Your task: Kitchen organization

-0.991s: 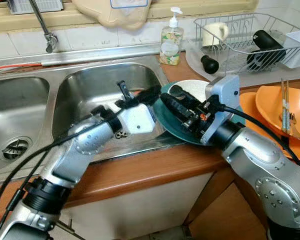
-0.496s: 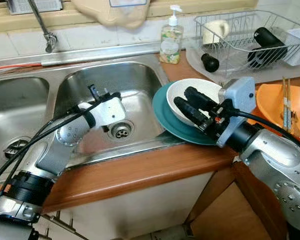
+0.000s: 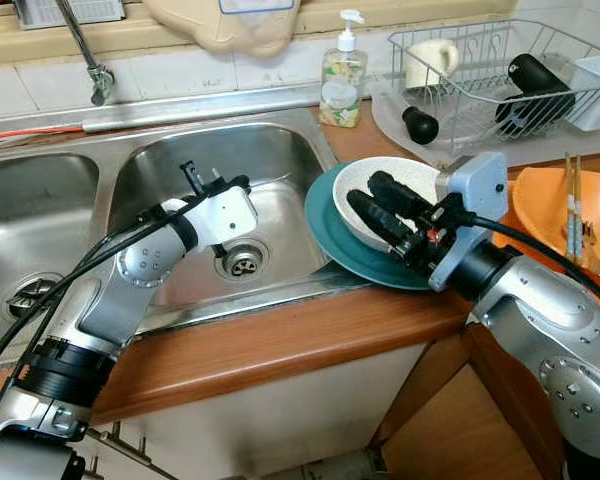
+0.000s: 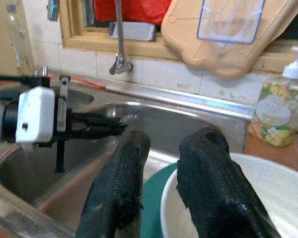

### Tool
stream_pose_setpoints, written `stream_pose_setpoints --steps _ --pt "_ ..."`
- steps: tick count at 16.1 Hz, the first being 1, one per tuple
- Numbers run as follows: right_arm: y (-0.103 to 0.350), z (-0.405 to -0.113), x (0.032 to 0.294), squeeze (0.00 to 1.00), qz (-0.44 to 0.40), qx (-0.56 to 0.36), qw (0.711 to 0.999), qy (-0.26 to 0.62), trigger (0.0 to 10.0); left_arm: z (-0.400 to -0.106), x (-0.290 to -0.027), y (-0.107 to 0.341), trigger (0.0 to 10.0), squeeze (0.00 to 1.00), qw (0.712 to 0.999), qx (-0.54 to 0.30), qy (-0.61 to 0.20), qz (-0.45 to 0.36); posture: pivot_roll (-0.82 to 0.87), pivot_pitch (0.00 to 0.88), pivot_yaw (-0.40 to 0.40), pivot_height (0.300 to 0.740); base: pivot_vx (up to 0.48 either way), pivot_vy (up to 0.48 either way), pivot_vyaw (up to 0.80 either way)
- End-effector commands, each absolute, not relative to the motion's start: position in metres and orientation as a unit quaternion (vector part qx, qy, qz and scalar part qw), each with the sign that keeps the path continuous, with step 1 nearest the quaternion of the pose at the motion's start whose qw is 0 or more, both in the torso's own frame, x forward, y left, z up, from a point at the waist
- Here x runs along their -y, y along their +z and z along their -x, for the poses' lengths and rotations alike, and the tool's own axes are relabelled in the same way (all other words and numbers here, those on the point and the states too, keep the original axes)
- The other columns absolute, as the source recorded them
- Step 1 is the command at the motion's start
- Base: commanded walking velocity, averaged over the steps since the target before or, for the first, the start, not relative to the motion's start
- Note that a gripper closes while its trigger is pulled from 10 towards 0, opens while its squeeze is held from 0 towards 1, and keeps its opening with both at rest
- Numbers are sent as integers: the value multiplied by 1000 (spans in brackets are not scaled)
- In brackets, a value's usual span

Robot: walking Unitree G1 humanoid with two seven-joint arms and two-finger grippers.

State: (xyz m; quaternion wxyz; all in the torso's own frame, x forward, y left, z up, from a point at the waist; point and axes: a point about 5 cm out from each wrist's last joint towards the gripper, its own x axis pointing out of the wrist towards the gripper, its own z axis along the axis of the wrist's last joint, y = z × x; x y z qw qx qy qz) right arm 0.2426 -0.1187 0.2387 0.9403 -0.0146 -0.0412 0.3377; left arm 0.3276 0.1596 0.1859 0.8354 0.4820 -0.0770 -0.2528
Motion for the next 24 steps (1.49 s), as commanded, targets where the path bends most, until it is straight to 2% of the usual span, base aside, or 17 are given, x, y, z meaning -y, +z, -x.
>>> stream_pose_setpoints --steps 1,3,5,8,10,13,14,15,21,22,24 --pt "243 -245 122 0 15 55 943 327 10000 -328 -168 189 0 0 841 73 -237 -481 -69 0 67 740 0 0 0" --pt "244 -245 122 0 15 57 944 325 10000 -331 -173 191 0 0 850 71 -220 -474 -73 0 73 740 0 0 0" --pt "245 -244 123 0 11 61 945 321 10000 -334 -184 198 0 0 877 73 -179 -440 -73 0 75 740 0 0 0" --pt "245 -242 121 0 9 59 942 331 10000 -335 -201 200 0 0 901 54 -141 -406 -72 0 67 740 0 0 0" --pt "242 -239 119 0 31 47 934 352 10000 -335 -208 191 0 0 897 21 -139 -418 -77 0 64 740 0 0 0" --pt "240 -236 119 0 55 33 927 370 10000 -334 -206 173 0 0 869 -33 -186 -457 -79 0 61 740 0 0 0" --pt "239 -235 121 0 67 27 923 377 10000 -334 -205 164 2588 0 854 -65 -211 -471 -85 0 61 740 0 0 0" --pt "239 -234 125 0 77 21 922 379 10000 -335 -205 155 10000 0 841 -100 -229 -480 -90 0 56 740 0 0 0" --pt "240 -233 124 0 92 18 915 392 10000 -345 -210 133 10000 4 814 -192 -270 -477 -106 0 54 740 0 0 0" --pt "238 -231 124 0 88 15 916 391 10000 -345 -212 132 10000 961 813 -205 -276 -470 -105 0 56 740 0 0 0" --pt "236 -230 124 0 87 13 917 389 10000 -345 -213 130 10000 1000 811 -216 -283 -463 -106 0 57 740 0 0 0"
